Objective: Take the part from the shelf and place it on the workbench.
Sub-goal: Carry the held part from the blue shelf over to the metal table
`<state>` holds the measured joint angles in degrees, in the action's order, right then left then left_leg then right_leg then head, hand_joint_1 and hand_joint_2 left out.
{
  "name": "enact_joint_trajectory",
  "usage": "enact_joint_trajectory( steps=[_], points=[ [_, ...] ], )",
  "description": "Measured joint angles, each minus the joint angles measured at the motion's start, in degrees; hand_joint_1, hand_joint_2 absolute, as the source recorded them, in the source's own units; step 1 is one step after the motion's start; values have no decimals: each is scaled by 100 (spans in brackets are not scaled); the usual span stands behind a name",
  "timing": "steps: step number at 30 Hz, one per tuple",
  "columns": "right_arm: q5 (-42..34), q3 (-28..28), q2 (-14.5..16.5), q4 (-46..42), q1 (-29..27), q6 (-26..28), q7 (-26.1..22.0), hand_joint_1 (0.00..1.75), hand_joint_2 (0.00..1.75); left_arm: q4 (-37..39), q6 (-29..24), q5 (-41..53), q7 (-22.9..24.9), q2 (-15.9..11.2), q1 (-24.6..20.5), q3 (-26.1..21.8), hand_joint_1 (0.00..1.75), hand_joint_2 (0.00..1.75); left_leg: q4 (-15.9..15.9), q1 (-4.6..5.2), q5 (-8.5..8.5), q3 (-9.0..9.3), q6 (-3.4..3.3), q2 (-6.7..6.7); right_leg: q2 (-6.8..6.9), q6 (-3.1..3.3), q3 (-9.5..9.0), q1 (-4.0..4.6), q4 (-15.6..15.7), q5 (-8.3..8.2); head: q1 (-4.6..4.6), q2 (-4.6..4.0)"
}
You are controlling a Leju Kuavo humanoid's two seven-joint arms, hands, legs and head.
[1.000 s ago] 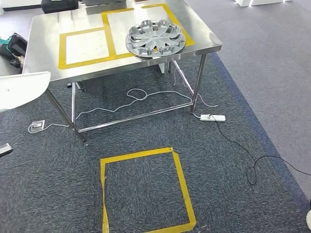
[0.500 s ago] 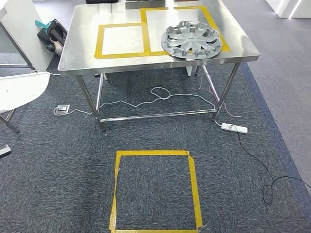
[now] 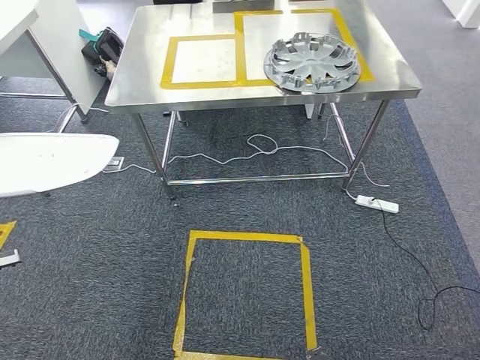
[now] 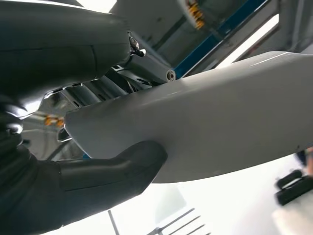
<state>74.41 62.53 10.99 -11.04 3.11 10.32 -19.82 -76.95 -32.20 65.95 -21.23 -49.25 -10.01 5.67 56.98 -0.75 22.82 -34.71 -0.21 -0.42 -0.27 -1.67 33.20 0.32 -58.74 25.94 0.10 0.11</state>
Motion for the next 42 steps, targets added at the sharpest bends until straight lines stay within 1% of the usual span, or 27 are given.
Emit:
enact_joint_trajectory(
  steps=[1, 3, 4, 7, 8, 9, 12, 16, 21, 24, 28, 32, 38, 40, 42],
  points=[
    [11, 0, 0, 0, 6, -7, -2, 0, 0, -47, 10, 1, -71, 4, -72, 87, 175, 175, -13, 1, -16, 2, -28, -1, -6, 11, 6, 5, 0, -5, 2, 0],
    [37, 0, 0, 0, 20, -25, -11, 0, 0, -115, 21, -2, -230, 40, -284, 297, 175, 175, -49, -2, -40, 7, -4, 1, -15, 37, 23, 16, -2, -14, 2, 0],
    [51, 0, 0, 0, 27, -35, -16, 0, 0, -135, 22, -1, -301, 76, -421, 420, 175, 175, -67, -3, -55, 6, 28, 1, -14, 52, 33, 19, -4, -19, 1, 0],
    [89, -1, 0, 0, 60, -54, -27, 0, 0, -168, 21, 2, -398, 221, -851, 865, 175, 175, -106, -13, -86, -1, 173, 1, -4, 82, 57, 27, -8, -34, -1, 0],
    [97, -1, 0, 0, 70, -55, -28, 0, 0, -174, 21, 3, -406, 268, -967, 1012, 175, 175, -111, -16, -91, -2, 210, 2, -4, 89, 61, 29, -9, -38, -2, 0],
    [101, -2, 0, 0, 77, -55, -28, 0, 0, -179, 21, 2, -413, 310, -1064, 1141, 175, 175, -113, -17, -93, -3, 230, 2, -7, 96, 64, 29, -10, -43, -2, 0],
    [108, -2, 1, 0, 77, -58, -23, 0, 0, -180, 26, -27, -445, 457, -1342, 1479, 175, 175, -113, -15, -100, -12, 247, 4, -9, 104, 73, 28, -9, -54, -4, 0],
    [121, -2, 5, 0, 82, -62, 9, 0, 0, -180, 50, -90, -507, 687, -1664, 1875, 175, 175, -109, 2, -106, -23, 244, 4, -7, 88, 75, 12, -5, -72, -5, 0],
    [131, -2, 13, 0, 76, -60, 59, 0, 0, -173, -25, -155, -527, 1000, -1926, 2237, 175, 175, -99, 18, -117, -37, 225, 4, -7, 68, 84, -6, -1, -87, -4, 0],
    [145, -3, 14, 1, 77, -60, 84, 0, 0, -165, -70, -175, -513, 1243, -2102, 2479, 175, 175, -97, 25, -124, -46, 213, 3, -5, 57, 91, -14, 1, -95, -4, 0],
    [169, -5, 16, 2, 79, -61, 98, 0, 0, -139, -2, -199, -386, 1666, -2389, 2824, 175, 175, -96, 32, -132, -63, 201, 2, -4, 40, 101, -20, 2, -109, -5, 0],
    [171, -7, 17, 2, 61, -63, 96, 0, 0, -98, 77, -224, -332, 1918, -2583, 3028, 175, 175, -94, 36, -137, -69, 194, 7, -15, 36, 115, -27, 3, -119, -4, 0],
    [149, -7, 31, 2, 72, -95, 19, 0, 0, 130, 602, -362, -134, 2451, -2955, 3326, 175, 175, -49, 62, -115, -107, 115, 5, -4, -10, 120, -53, 10, -127, -3, 0],
    [137, -7, 38, 2, 67, -105, 15, 0, 0, 223, 697, -412, -81, 2565, -3042, 3399, 175, 175, -33, 76, -102, -116, 88, 6, -9, -32, 120, -67, 10, -129, -3, 0],
    [132, -7, 49, 2, 62, -111, 30, 0, 0, 298, 733, -463, -38, 2616, -3098, 3454, 175, 175, -54, 95, -60, -125, 44, 7, -9, -78, 110, -86, 6, -143, -2, 0]
  ],
)
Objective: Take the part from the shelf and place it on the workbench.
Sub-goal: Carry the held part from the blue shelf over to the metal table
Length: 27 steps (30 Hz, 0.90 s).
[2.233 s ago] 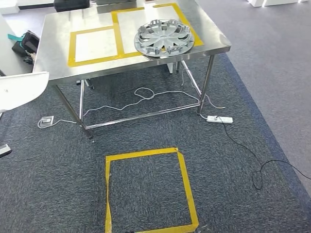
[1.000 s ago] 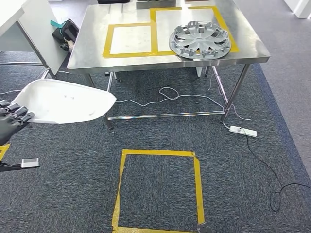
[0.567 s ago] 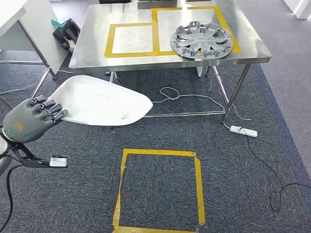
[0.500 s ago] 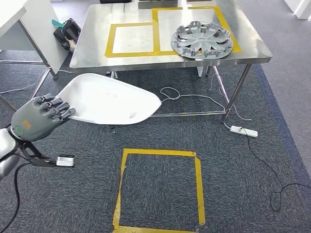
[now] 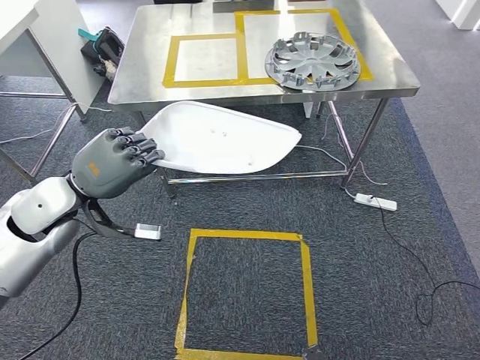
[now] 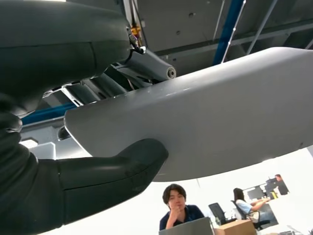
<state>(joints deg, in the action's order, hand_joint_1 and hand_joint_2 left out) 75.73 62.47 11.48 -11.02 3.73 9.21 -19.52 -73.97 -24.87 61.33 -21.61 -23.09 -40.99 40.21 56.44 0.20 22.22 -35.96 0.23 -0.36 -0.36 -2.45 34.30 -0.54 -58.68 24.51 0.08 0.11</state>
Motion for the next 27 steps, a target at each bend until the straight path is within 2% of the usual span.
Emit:
enact_joint_trajectory(
  steps=[3, 4, 5, 7, 8, 9, 10, 11, 12, 13, 14, 15, 16, 17, 18, 19, 20, 21, 23, 24, 25, 26, 27],
  points=[
    [2, 0, 8, 0, -3, 1, 34, 0, 0, 71, 1, -65, 34, 31, -38, 55, 175, 175, -85, -25, 81, 87, -98, -11, 6, -95, 16, -3, -119, -5, -10, 0],
    [3, 0, 8, 0, -2, 2, 49, 0, 0, 86, -2, -87, 40, 34, -43, 62, 175, 175, -91, -43, 92, 140, -125, -15, 5, -112, 88, -2, -260, 74, -29, 0],
    [5, 0, 8, 0, -3, 3, 65, 0, 0, 99, -4, -108, 47, 35, -42, 63, 175, 175, -91, -58, 102, 184, -146, -17, 3, -121, 234, -4, -523, 201, -42, 0],
    [13, 0, 8, 0, -18, 9, 91, 0, 0, 131, -8, -142, 63, 30, -11, 63, 175, 175, -88, -76, 141, 246, -154, -18, 3, -147, 660, -16, -1266, 501, -68, 0],
    [18, 0, 8, 0, -36, 14, 97, 0, 0, 144, -10, -148, 68, 25, 22, 64, 175, 175, -85, -89, 161, 279, -138, -22, 4, -166, 855, -25, -1546, 598, -72, 0],
    [26, 0, 8, 0, -56, 21, 101, 0, 0, 154, -14, -151, 73, 16, 64, 64, 175, 175, -82, -108, 186, 322, -108, -28, 4, -193, 962, -36, -1639, 612, -75, 0],
    [35, 0, 8, 0, -73, 31, 103, 0, 0, 162, -21, -153, 80, 3, 107, 64, 175, 175, -77, -137, 222, 379, -66, -35, 6, -224, 951, -53, -1498, 529, -77, 0],
    [43, -1, 8, 0, -84, 39, 101, 0, 0, 167, -32, -153, 93, -17, 145, 62, 175, 175, -71, -171, 267, 445, -12, -40, 8, -258, 839, -78, -1161, 353, -78, 0],
    [52, -3, 15, 5, -93, 46, 96, 0, 0, 171, -51, -154, 109, -43, 178, 59, 175, 175, -62, -193, 324, 503, 50, -44, 11, -309, 681, -122, -726, 87, -89, 0],
    [61, -5, 25, 13, -93, 52, 91, 0, 0, 174, -77, -156, 125, -75, 210, 52, 175, 175, -40, -209, 386, 550, 106, -46, 25, -316, 551, -153, -353, -96, -113, 0],
    [68, -10, 34, 21, -89, 58, 83, 0, 0, 176, -106, -158, 137, -114, 238, 40, 175, 175, -35, -211, 441, 577, 161, -47, 30, -283, 456, -170, -117, -215, -121, 0],
    [77, -19, 43, 29, -87, 62, 76, 0, 0, 177, -134, -160, 143, -151, 270, 24, 175, 175, -35, -208, 470, 596, 214, -47, 33, -220, 420, -177, -17, -264, -127, 0],
    [84, -30, 46, 32, -82, 67, 70, 0, 0, 177, -161, -161, 145, -186, 307, 2, 175, 175, -42, -212, 479, 619, 256, -46, 37, -124, 411, -161, -26, -212, -122, 0],
    [90, -41, 46, 32, -83, 72, 63, 0, 0, 176, -181, -163, 146, -219, 340, -24, 175, 175, -30, -221, 458, 618, 298, -41, 24, -53, 377, -156, -35, -211, -102, 0],
    [96, -51, 47, 33, -86, 76, 54, 0, 0, 176, -198, -167, 148, -247, 375, -53, 175, 175, 96, -232, 386, 561, 329, -29, 18, -5, 344, -155, -31, -209, -99, 0],
    [99, -57, 47, 33, -84, 81, 44, 0, 0, 176, -212, -175, 152, -275, 407, -83, 175, 175, 334, -234, 313, 418, 345, -17, 14, 37, 299, -151, -22, -193, -96, 0],
    [103, -62, 48, 33, -83, 86, 33, 0, 0, 177, -220, -185, 158, -303, 438, -115, 175, 175, 675, -233, 285, 194, 353, -7, 6, 69, 248, -145, -9, -166, -94, 0],
    [105, -68, 48, 33, -83, 89, 24, 0, 0, 177, -226, -195, 164, -328, 476, -147, 175, 175, 1058, -221, 351, -74, 350, -1, 4, 98, 198, -134, 4, -125, -95, 0],
    [108, -79, 48, 33, -92, 91, 16, 0, 0, 178, -232, -209, 170, -372, 570, -204, 175, 175, 1574, -188, 766, -531, 322, -1, -4, 148, 78, -100, 18, -15, -95, 0],
    [110, -84, 48, 33, -98, 91, 16, 0, 0, 178, -234, -218, 170, -390, 616, -228, 175, 175, 1629, -170, 952, -658, 295, -1, -11, 168, 0, -81, 19, 50, -96, 0],
    [113, -86, 48, 33, -100, 91, 17, 0, 0, 178, -236, -230, 170, -406, 652, -250, 175, 175, 1532, -150, 1011, -703, 259, -1, -18, 183, -86, -60, 19, 116, -96, 0],
    [114, -89, 48, 33, -99, 91, 17, 0, 0, 178, -237, -242, 170, -421, 677, -274, 175, 175, 1299, -126, 905, -677, 213, -1, -23, 192, -178, -40, 20, 183, -96, 0],
    [116, -90, 48, 33, -98, 88, 17, 0, 0, 178, -237, -251, 170, -435, 693, -307, 175, 175, 966, -96, 624, -601, 155, 7, -27, 194, -251, -25, 26, 251, -97, 0]
  ],
)
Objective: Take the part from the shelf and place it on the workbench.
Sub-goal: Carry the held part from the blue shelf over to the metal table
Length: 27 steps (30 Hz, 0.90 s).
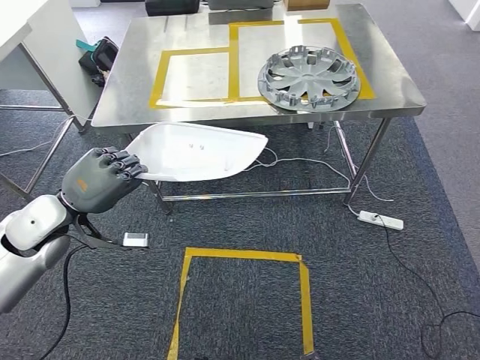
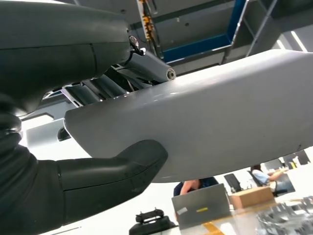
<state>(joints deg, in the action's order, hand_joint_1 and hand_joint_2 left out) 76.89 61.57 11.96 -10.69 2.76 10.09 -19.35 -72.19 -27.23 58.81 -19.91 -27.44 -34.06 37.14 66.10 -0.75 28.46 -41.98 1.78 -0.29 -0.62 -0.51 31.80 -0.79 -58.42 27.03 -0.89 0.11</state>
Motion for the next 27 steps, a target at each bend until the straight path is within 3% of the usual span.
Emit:
enact_joint_trajectory(
  steps=[2, 3, 4, 6, 8, 11, 13, 14, 15, 17, 18, 19, 20, 22, 24, 26, 27],
  points=[
    [3, -2, 3, 4, 7, -9, 1, 0, 0, 3, -5, -14, 0, -26, 12, -76, 175, 175, -679, 76, -608, 145, -102, 18, -9, -30, -115, 42, -3, 143, 5, 0],
    [4, -2, 5, 7, 10, -14, 2, 0, 0, 4, -9, -18, 0, -35, 17, -112, 175, 175, -891, 101, -792, 197, -131, 21, -11, -49, -159, 63, 14, 218, 6, 0],
    [5, -3, 5, 9, 13, -18, 2, 0, 0, 6, -12, -23, 0, -42, 22, -146, 175, 175, -1002, 109, -843, 229, -141, 11, -13, -74, -217, 84, 4, 254, 6, 0],
    [7, -5, 3, 8, 19, -21, -1, 0, 0, 7, -13, -37, 0, -44, 35, -204, 175, 175, -1030, 83, -825, 353, -169, -17, -4, -126, -327, 95, -19, 314, -9, 0],
    [8, -8, -1, 7, 35, -21, -3, 0, 0, 8, -14, -58, 0, -43, 36, -252, 175, 175, -1020, 70, -774, 510, -229, -27, 9, -188, -219, 89, -364, 367, -22, -1],
    [7, -10, -3, 9, 39, -21, -2, 0, 0, 9, -15, -69, -4, -32, 50, -303, 175, 175, -1016, 77, -617, 685, -293, -32, 18, -236, 481, 86, -1316, 743, -45, 0],
    [7, -10, -3, 9, 21, -20, -1, 0, 0, 13, -15, -68, -17, -19, 86, -321, 175, 175, -1015, 77, -483, 829, -293, -46, 18, -237, 795, 85, -1446, 972, -62, 0],
    [6, -10, -3, 9, 15, -19, -1, 0, 0, 15, -15, -68, -22, -15, 101, -329, 175, 175, -1015, 76, -406, 923, -285, -52, 18, -230, 835, 84, -1269, 900, -63, 0],
    [5, -10, -3, 9, 10, -16, -1, 0, 0, 19, -15, -67, -26, -11, 111, -336, 175, 175, -1015, 75, -325, 1026, -272, -54, 19, -222, 813, 83, -962, 658, -65, 0],
    [4, -10, -3, 11, -1, -9, 1, 0, 0, 30, -18, -63, -27, -2, 118, -343, 175, 175, -1006, 91, -156, 1199, -228, -59, 25, -184, 722, 83, -297, -59, -64, -1],
    [4, -10, -3, 12, -4, -5, 3, 0, 0, 35, -21, -58, -30, 0, 120, -347, 175, 175, -1014, 99, -80, 1256, -200, -62, 25, -152, 667, 88, -104, -312, -61, -1],
    [4, -10, -3, 13, -4, 1, 5, 0, 0, 39, -25, -54, -33, 0, 122, -353, 175, 175, -1011, 106, -35, 1301, -168, -68, 27, -115, 628, 93, -17, -437, -55, -1],
    [5, -10, -2, 13, 3, 6, 7, 0, 0, 41, -29, -51, -36, -4, 122, -364, 175, 175, -1013, 107, -13, 1334, -141, -72, 24, -74, 577, 94, -18, -423, -46, -1],
    [6, -10, 2, 13, 15, 16, 8, 0, 0, 42, -40, -51, -39, -13, 118, -400, 175, 175, -824, 104, -58, 1280, -83, -60, 17, -14, 481, 70, 5, -399, -32, 0],
    [8, -10, 4, 13, 22, 22, 8, 0, 0, 42, -49, -51, -39, -19, 124, -439, 175, 175, -234, 93, -44, 910, -17, -40, 10, 25, 367, 42, 31, -318, -20, 0],
    [17, -10, 4, 13, 11, 28, 14, 0, 0, 43, -56, -50, -38, -29, 174, -463, 175, 175, 443, 76, 244, 393, 34, -35, 7, 43, 236, 30, 48, -195, -15, -1],
    [22, -10, 5, 13, 2, 30, 20, 0, 0, 44, -60, -50, -37, -39, 215, -469, 175, 175, 623, 70, 436, 194, 45, -34, 2, 48, 156, 24, 52, -126, -14, -2]
  ],
)
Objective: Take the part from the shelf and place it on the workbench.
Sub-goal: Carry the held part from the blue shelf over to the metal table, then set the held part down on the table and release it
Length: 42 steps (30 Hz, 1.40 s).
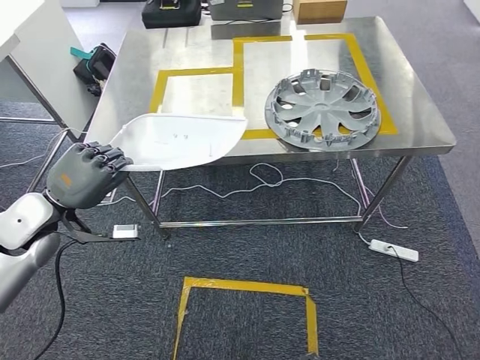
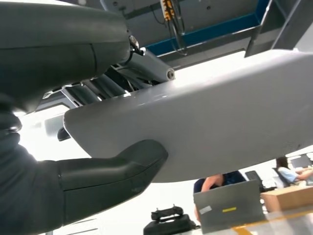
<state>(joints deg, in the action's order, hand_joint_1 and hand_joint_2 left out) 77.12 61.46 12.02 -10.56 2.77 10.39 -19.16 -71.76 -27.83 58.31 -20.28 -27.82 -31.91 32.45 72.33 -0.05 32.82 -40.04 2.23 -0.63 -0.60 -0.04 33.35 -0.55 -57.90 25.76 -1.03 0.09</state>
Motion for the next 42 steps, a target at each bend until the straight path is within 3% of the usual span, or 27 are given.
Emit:
enact_joint_trajectory(
  steps=[1, 2, 3, 5, 6, 7, 10, 12, 13, 15, 16, 17, 18, 21, 22, 23, 25, 27, 30, 31, 32, 33, 35, 37, 38, 41, 42],
  points=[
    [5, 0, 2, 0, -7, 2, 7, 0, 0, 0, -7, -1, 0, -15, 43, -7, 175, 175, 23, -3, 122, -123, 4, 1, -8, 1, -93, -4, 2, 74, -1, 0],
    [9, -1, 5, 0, -10, 4, 11, 0, 0, 0, -16, -2, 0, -36, 82, -15, 175, 175, -113, -6, 113, -169, 1, 2, -16, -3, -198, -9, 5, 154, 0, 1],
    [12, -1, 9, 0, -10, 7, 15, 0, 0, 0, -26, -3, 0, -62, 114, -22, 175, 175, -387, -8, -72, -152, -6, 10, -23, -14, -312, -12, 7, 238, 1, 1],
    [15, -2, 13, 2, -14, 12, 16, 0, 0, 4, -52, -10, 3, -119, 174, -35, 175, 175, -1123, -8, -834, -53, -26, 75, -35, -62, -493, 1, 12, 422, 13, 1],
    [16, -3, 14, 3, -14, 16, 19, 0, 0, 6, -63, -13, 4, -140, 211, -41, 175, 175, -1393, -4, -1147, -11, -39, 108, -36, -91, -567, 17, 27, 519, 17, 1],
    [17, -3, 15, 4, -14, 21, 21, 0, 0, 7, -71, -14, 5, -155, 248, -49, 175, 175, -1558, -8, -1331, 20, -58, 128, -33, -119, -656, 35, 38, 587, 21, 1],
    [19, -10, 16, 3, 19, 32, 22, 0, 0, -11, -80, -17, 5, -185, 301, -128, 175, 175, -1610, -35, -1271, 156, -150, 80, -4, -210, -735, 54, -152, 562, -2, 2],
    [19, -26, 16, 3, 43, 37, 17, 0, 0, -22, -82, -18, 5, -198, 309, -190, 175, 175, -1604, -37, -1191, 288, -231, 57, 15, -264, -375, 51, -738, 572, -11, 2],
    [19, -34, 16, 4, 44, 38, 16, 0, 0, -24, -81, -17, 3, -202, 322, -209, 175, 175, -1604, -30, -1129, 353, -262, 55, 21, -276, -122, 52, -1105, 682, -15, 2],
    [19, -43, 16, 4, 34, 38, 16, 0, 0, -24, -79, -15, -8, -197, 375, -243, 175, 175, -1604, -14, -999, 500, -297, 45, 23, -278, 358, 54, -1618, 1068, -31, 2],
    [19, -43, 16, 4, 25, 39, 17, 0, 0, -24, -78, -14, -12, -193, 404, -261, 175, 175, -1604, -5, -929, 589, -302, 37, 23, -270, 504, 56, -1658, 1197, -40, 2],
    [19, -44, 16, 4, 19, 40, 17, 0, 0, -24, -78, -14, -15, -190, 425, -279, 175, 175, -1603, 3, -861, 686, -302, 31, 23, -253, 571, 59, -1536, 1198, -46, 2],
    [19, -44, 16, 4, 15, 42, 18, 0, 0, -25, -84, -14, -17, -187, 435, -292, 175, 175, -1603, 11, -794, 787, -299, 27, 23, -228, 555, 66, -1257, 1029, -49, 2],
    [16, -49, 16, 4, 10, 45, 17, 0, 0, -25, -109, -19, -28, -161, 450, -310, 175, 175, -1603, 33, -620, 1007, -255, 12, 14, -122, 365, 106, -250, 42, -48, 2],
    [13, -51, 16, 4, 10, 45, 16, 0, 0, -27, -112, -20, -35, -149, 457, -313, 175, 175, -1600, 37, -591, 1041, -226, 3, 7, -87, 331, 120, -95, -155, -46, 2],
    [10, -54, 16, 4, 13, 46, 15, 0, 0, -30, -112, -20, -43, -137, 462, -316, 175, 175, -1589, 41, -579, 1067, -192, -7, 2, -60, 304, 127, -49, -221, -46, 2],
    [4, -60, 17, 4, 18, 46, 11, 0, 0, -34, -106, -16, -59, -119, 466, -327, 175, 175, -1547, 39, -572, 1065, -129, -11, 0, -7, 229, 113, -8, -267, -44, 2],
    [1, -64, 20, 3, 28, 45, 2, 0, 0, -34, -99, -7, -66, -98, 448, -338, 175, 175, -1204, 28, -461, 879, -64, -3, -2, 28, 166, 78, 35, -283, -26, 2],
    [0, -71, 20, 2, 32, 40, -5, 0, 0, -33, -94, 14, -68, -59, 447, -342, 175, 175, -191, -20, -36, 222, 31, 3, -6, 60, 138, 56, 55, -245, -16, 2],
    [0, -72, 20, 2, 29, 38, -5, 0, 0, -31, -83, 31, -67, -45, 453, -340, 175, 175, -22, -37, 18, 62, 53, 4, -9, 57, 129, 49, 55, -225, -14, 2],
    [-2, -72, 20, 2, 27, 36, -5, 0, 0, -26, -57, 55, -57, -31, 453, -339, 175, 175, -51, -55, -58, 1, 74, 5, -14, 43, 113, 39, 54, -203, -15, 2],
    [-7, -73, 20, 2, 26, 32, -7, 0, 0, -18, -10, 80, -31, -14, 441, -338, 175, 175, -292, -72, -267, 54, 90, 6, -21, 20, 90, 25, 51, -181, -15, 2],
    [-19, -74, 19, 2, 31, 21, -15, 0, 0, 19, 109, 97, 37, 32, 375, -328, 175, 175, -1084, -105, -769, 343, 123, 15, -31, -44, 43, 5, 31, -133, -9, 2],
    [-30, -74, 16, 2, 37, 5, -30, 0, 0, 84, 149, -16, 23, 125, 291, -312, 175, 175, -1577, -110, -939, 528, 79, 19, -32, -116, 49, 8, 13, -94, 5, 2],
    [-36, -74, 11, 2, 35, -4, -36, 0, 0, 124, 120, -138, -24, 206, 265, -308, 175, 175, -1647, -110, -943, 544, 59, 17, -27, -114, 70, 19, 3, -69, 12, 2],
    [-49, -74, -9, 2, 27, -46, -55, 0, 0, 242, 53, -457, -131, 491, 254, -300, 175, 175, -1654, -100, -1020, 547, 17, -2, -7, 79, 94, 32, 16, -29, 1, 2],
    [-51, -74, -14, 2, 29, -59, -60, 0, 0, 281, 63, -492, -140, 564, 253, -292, 175, 175, -1654, -91, -1017, 550, -5, -5, -4, 106, 80, 31, 35, -42, -4, 2]
  ],
)
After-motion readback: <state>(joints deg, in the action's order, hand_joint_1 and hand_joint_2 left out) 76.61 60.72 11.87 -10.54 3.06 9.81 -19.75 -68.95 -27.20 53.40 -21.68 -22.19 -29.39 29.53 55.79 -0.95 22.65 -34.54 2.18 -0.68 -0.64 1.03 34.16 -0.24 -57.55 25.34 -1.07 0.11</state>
